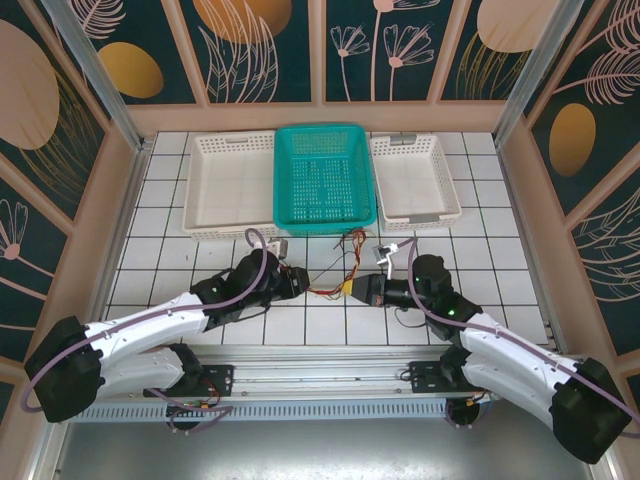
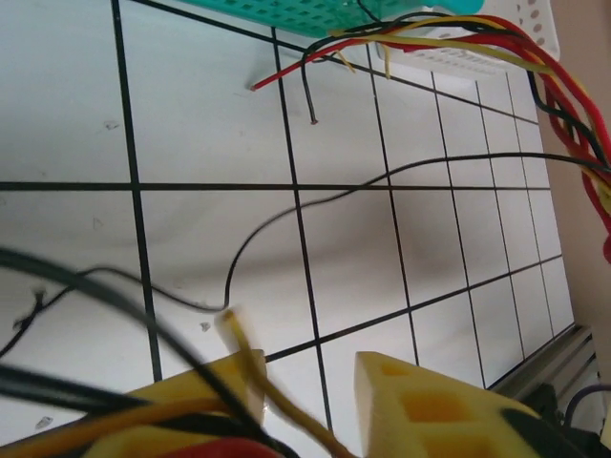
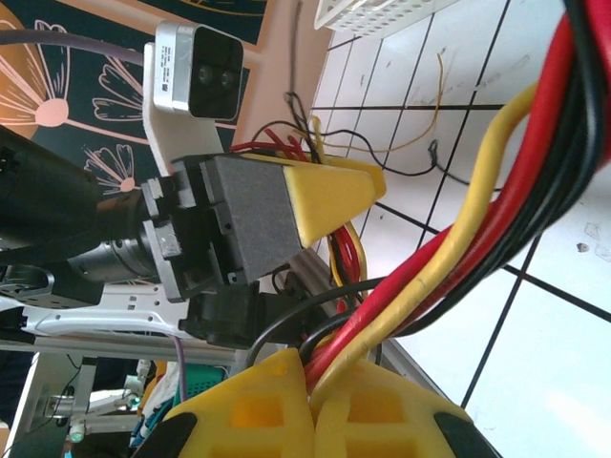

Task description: Untangle the cables

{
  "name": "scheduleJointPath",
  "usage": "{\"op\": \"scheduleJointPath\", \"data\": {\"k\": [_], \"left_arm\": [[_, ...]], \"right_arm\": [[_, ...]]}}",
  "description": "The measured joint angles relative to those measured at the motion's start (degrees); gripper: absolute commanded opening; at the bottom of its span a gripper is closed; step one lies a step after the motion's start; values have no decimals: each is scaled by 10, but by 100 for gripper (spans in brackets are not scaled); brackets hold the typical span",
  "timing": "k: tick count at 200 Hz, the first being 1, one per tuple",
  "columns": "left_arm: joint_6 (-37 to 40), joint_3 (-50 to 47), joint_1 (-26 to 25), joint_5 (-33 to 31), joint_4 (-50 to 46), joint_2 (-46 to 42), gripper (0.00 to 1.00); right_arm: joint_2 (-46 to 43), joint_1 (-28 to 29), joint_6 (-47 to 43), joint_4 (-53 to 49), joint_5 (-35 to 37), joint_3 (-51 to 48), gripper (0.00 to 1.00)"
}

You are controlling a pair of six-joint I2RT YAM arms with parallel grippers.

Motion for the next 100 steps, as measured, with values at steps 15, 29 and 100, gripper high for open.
{"op": "scheduleJointPath", "data": {"k": [15, 29, 100], "left_arm": [[-5, 0, 2, 8, 4, 0, 5], [-9, 0, 4, 14, 7, -1, 0], [-10, 0, 8, 35, 16, -4, 0]], "right_arm": [[-5, -2, -4, -22, 4, 0, 0], [-12, -5, -9, -40, 5, 0, 0], [-22, -12, -99, -211, 80, 65, 0]]}}
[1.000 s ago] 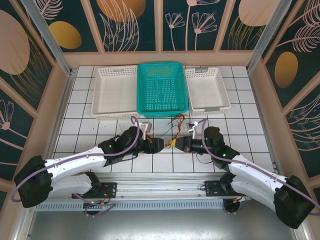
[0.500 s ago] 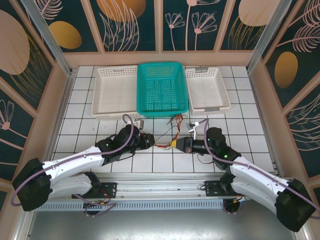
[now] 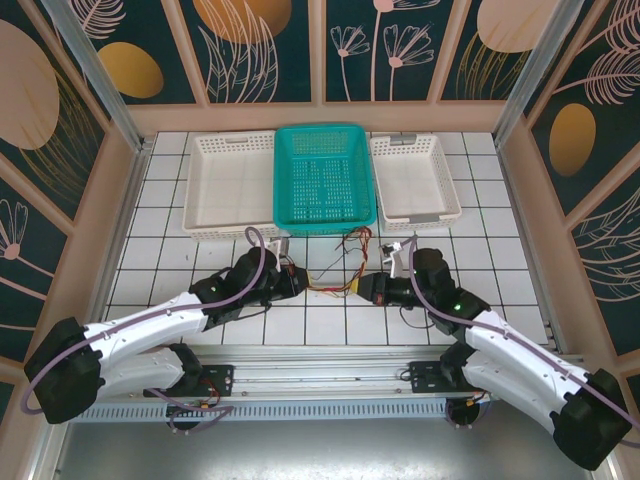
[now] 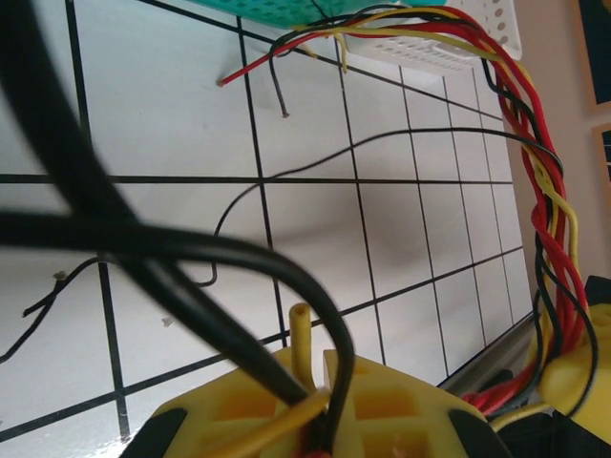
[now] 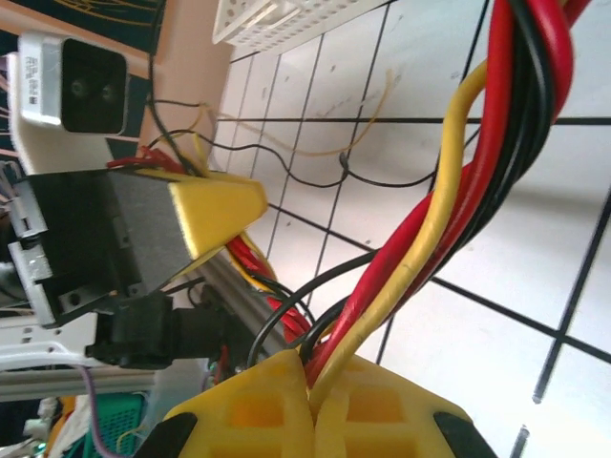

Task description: Untangle the cables

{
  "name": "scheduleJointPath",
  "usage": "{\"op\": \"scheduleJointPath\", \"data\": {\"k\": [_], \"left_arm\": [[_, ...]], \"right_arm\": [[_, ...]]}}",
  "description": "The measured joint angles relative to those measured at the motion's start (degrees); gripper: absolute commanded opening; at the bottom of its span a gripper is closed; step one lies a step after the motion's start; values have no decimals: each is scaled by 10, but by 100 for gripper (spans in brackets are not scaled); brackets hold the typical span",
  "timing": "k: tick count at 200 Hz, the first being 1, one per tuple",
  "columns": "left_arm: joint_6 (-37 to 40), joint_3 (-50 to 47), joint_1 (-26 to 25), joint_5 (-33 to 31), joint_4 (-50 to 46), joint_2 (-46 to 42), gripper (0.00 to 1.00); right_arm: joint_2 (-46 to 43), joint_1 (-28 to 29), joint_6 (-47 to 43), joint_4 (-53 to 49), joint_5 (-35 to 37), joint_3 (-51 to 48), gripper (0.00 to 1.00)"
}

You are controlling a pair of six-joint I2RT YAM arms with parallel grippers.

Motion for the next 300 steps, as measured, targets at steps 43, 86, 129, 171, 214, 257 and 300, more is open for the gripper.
{"op": "scheduleJointPath", "data": {"k": [43, 86, 129, 171, 214, 257, 300], "left_arm": [[-3, -6, 10, -7, -5, -1, 0], [-8, -21, 19, -18, -20, 21, 0], [-13, -18, 19, -26, -16, 43, 0], [-23, -7, 19, -37, -16, 59, 0], [-36, -2, 19, -45, -9, 78, 0], [-44, 7, 18, -54, -2, 92, 0], [-51, 9, 17, -56, 8, 92, 0]], "right_arm": [[-36, -8, -20, 0, -7, -14, 36], [-62, -17, -34, 5, -26, -26, 54], [-33, -19, 9, 44, -56, -57, 39], [-12, 7, 58, 64, -50, -95, 38], [33, 57, 87, 128, -24, -96, 36], [127, 105, 109, 192, 7, -94, 35], [169, 115, 113, 206, 49, -90, 27]]}}
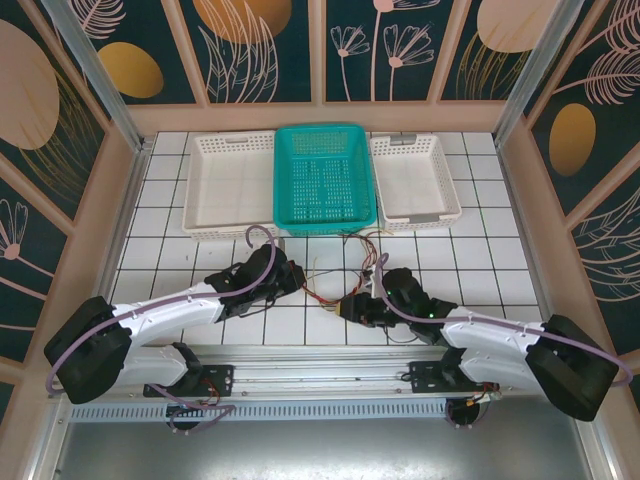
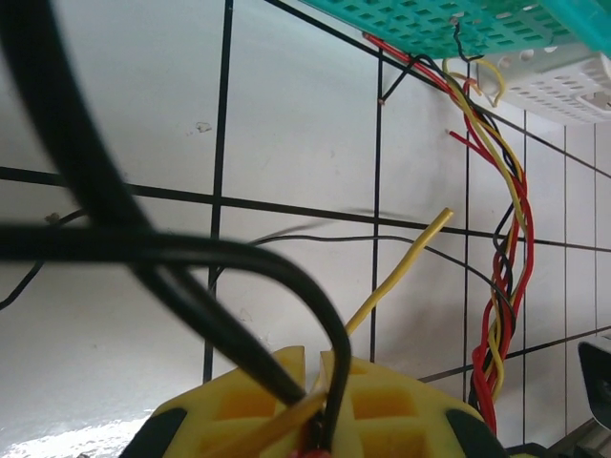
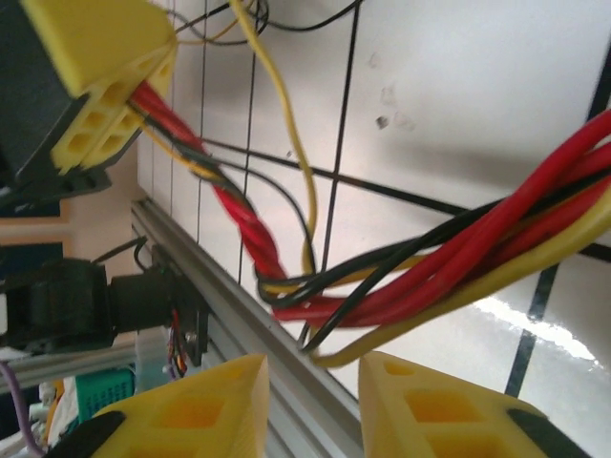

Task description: Untangle the cables

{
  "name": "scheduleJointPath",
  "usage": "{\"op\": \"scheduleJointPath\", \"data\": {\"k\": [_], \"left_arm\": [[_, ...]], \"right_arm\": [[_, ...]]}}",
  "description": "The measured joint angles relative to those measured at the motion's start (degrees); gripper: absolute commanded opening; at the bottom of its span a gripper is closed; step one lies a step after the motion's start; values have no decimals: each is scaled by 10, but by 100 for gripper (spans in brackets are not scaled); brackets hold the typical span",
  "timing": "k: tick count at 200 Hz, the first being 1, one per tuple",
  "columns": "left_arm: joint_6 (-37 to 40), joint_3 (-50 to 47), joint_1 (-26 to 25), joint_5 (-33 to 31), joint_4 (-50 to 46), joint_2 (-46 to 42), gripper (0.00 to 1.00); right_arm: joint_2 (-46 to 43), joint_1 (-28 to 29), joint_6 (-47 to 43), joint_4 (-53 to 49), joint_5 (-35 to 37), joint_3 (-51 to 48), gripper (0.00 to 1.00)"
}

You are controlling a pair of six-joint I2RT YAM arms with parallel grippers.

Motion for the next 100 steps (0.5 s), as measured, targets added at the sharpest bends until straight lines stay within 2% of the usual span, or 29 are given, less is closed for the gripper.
{"op": "scheduleJointPath", "data": {"k": [35, 64, 100], "left_arm": [[-4, 0, -3, 0, 13, 2, 0], [-7, 0, -4, -2, 15, 2, 0], [-7, 0, -6, -14, 3, -19, 0]], "right_arm": [[33, 0, 0, 12, 28, 16, 19], [66, 0, 3, 14, 41, 30, 0], [56, -1, -14, -16, 60, 37, 0]]}}
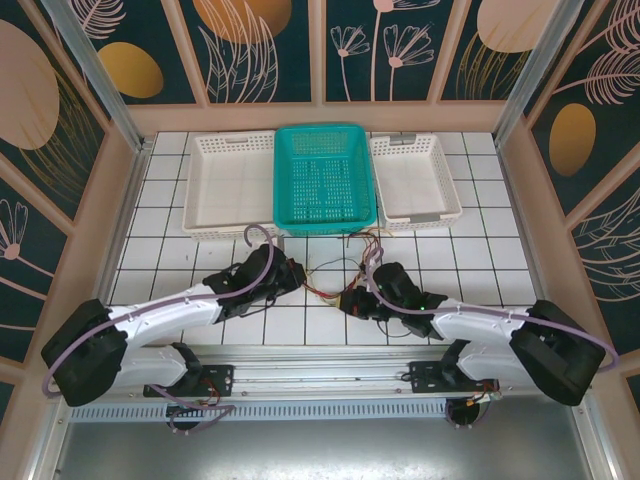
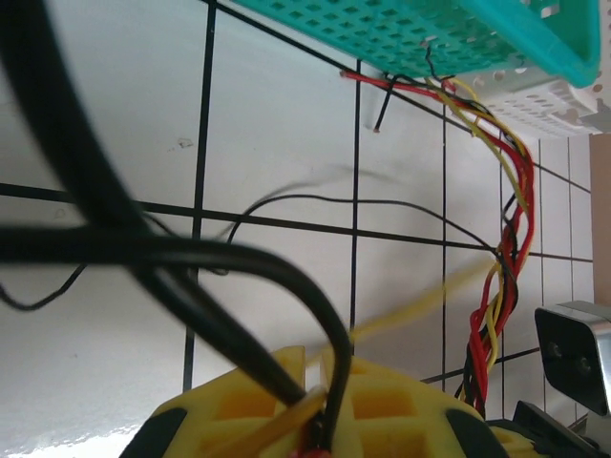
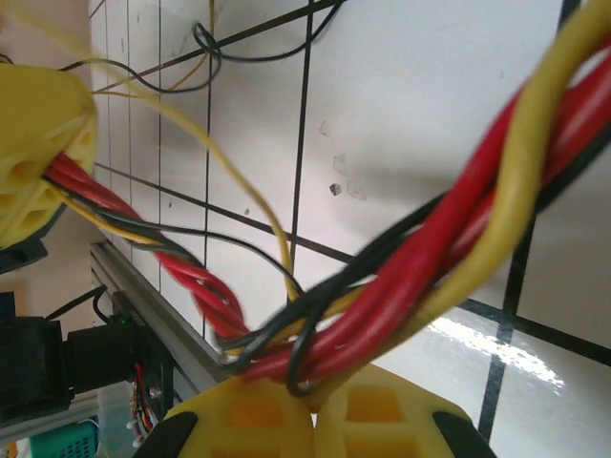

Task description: Untangle the cables

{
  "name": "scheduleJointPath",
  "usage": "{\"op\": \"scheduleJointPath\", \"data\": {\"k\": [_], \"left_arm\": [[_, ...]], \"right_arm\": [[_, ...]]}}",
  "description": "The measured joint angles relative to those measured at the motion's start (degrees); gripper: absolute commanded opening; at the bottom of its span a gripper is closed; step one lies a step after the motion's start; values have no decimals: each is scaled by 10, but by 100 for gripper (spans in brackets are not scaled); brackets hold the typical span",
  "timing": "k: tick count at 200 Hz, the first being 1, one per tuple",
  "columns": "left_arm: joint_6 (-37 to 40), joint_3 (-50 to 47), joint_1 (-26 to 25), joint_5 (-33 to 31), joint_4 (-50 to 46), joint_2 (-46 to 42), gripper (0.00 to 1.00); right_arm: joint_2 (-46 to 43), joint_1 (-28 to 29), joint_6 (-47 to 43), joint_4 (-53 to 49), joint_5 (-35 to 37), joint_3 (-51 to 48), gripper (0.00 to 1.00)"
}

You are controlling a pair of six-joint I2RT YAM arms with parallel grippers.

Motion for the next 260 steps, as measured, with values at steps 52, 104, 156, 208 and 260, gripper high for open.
{"op": "scheduleJointPath", "data": {"k": [52, 104, 156, 208, 260], "left_arm": [[0, 0, -7, -14, -28, -49, 0], [10, 0, 5, -37, -77, -82, 0], [44, 43, 19, -85, -194, -171, 0], [74, 87, 20, -154, -300, -223, 0], [107, 139, 27, -252, -421, -236, 0]], "right_arm": [[-111, -62, -60, -123, 21, 2, 0], [-158, -137, -105, -257, 36, -2, 0], [-228, -201, -92, -309, 66, -6, 0], [-349, -336, -80, -361, 70, -8, 0], [-353, -441, -79, -421, 79, 28, 0]]}}
